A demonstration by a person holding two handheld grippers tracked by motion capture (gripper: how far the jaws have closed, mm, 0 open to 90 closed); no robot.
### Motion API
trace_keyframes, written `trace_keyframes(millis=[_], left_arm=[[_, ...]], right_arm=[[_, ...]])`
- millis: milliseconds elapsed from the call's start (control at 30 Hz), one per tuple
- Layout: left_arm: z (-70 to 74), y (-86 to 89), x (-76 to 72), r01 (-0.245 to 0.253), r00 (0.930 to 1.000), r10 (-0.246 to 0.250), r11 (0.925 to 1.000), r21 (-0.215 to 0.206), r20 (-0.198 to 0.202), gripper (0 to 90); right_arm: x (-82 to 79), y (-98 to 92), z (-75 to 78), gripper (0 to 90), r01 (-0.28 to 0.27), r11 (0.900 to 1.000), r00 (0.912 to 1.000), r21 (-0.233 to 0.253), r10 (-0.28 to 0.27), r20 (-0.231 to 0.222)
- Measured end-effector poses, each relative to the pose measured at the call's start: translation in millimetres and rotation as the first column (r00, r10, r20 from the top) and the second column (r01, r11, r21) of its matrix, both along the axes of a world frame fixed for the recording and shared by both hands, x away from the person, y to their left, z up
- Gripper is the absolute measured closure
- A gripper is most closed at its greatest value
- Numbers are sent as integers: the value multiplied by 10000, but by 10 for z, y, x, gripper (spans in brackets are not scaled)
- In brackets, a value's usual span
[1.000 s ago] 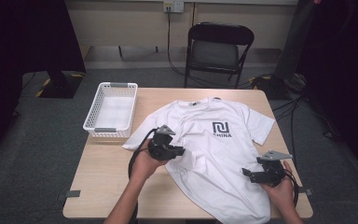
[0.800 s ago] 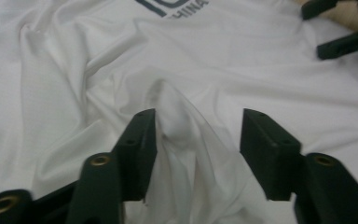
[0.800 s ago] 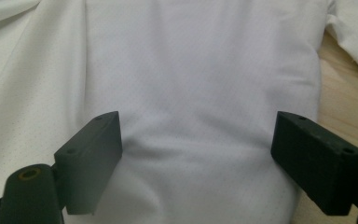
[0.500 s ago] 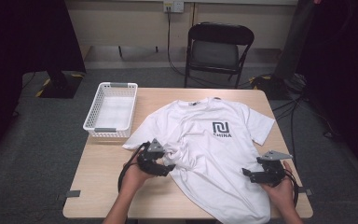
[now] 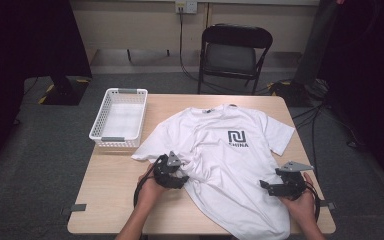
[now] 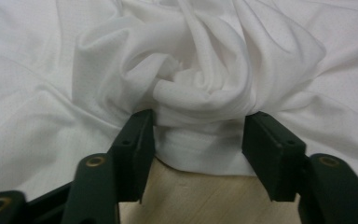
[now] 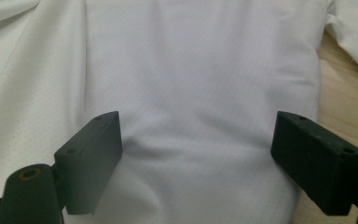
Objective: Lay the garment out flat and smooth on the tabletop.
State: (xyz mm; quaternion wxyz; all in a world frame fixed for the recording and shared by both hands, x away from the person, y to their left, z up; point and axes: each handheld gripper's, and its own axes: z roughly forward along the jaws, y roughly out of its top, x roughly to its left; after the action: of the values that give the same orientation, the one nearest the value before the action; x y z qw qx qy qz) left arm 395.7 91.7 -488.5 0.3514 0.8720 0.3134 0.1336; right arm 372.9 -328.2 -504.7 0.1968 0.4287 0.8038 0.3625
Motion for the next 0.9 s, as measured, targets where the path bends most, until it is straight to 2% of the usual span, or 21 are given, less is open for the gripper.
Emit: trace_keyframes(millis=[67,133,167,233,300,433,533,633,733,767,800,833,900], left_arm=[[26,-16,-17,-13,9996,13,10000,2,-294,621],[58,-22,-38,-87,9965,88,10000,14,-828,744],[71,-24,-57,-128,9943,130,9999,24,-1059,776],[96,-22,-119,96,9901,-102,9999,-51,-1403,791],[145,-9,-205,279,9872,-323,9992,-302,-1565,798],[284,61,-415,496,9832,-626,9956,-790,-1713,832],[355,124,-579,661,9819,-788,9947,-784,-1725,836],[371,201,-721,755,9807,-899,9933,-878,-1734,834],[346,277,-824,814,9791,-1027,9888,-1250,-1753,803],[331,304,-848,804,9820,-1040,9855,-1492,-1579,760],[319,330,-857,791,9855,-1014,9838,-1610,-1358,673],[312,352,-853,711,9883,-911,9847,-1590,-1220,629],[295,398,-801,534,9964,-625,9873,-1499,-571,493]], right_arm=[[0,0,0,150,0,10000,10000,-2,0,2],[0,0,0,149,1,10000,10000,-3,-1,1],[0,0,0,149,1,10000,10000,-1,-1,1],[0,0,0,149,2,10000,10000,0,-2,0],[0,0,0,150,4,10000,10000,0,-4,2],[0,1,0,149,11,10000,10000,1,-11,1],[-1,2,0,150,17,10000,10000,0,-17,0],[-1,3,0,149,26,10000,10000,-3,-26,1],[0,4,0,149,33,10000,10000,-2,-33,1],[0,4,0,149,35,10000,10000,-3,-35,0],[0,4,0,149,32,10000,10000,-3,-32,0],[0,4,0,149,37,10000,10000,-5,-37,-1],[0,4,0,149,40,10000,10000,-6,-40,-1]])
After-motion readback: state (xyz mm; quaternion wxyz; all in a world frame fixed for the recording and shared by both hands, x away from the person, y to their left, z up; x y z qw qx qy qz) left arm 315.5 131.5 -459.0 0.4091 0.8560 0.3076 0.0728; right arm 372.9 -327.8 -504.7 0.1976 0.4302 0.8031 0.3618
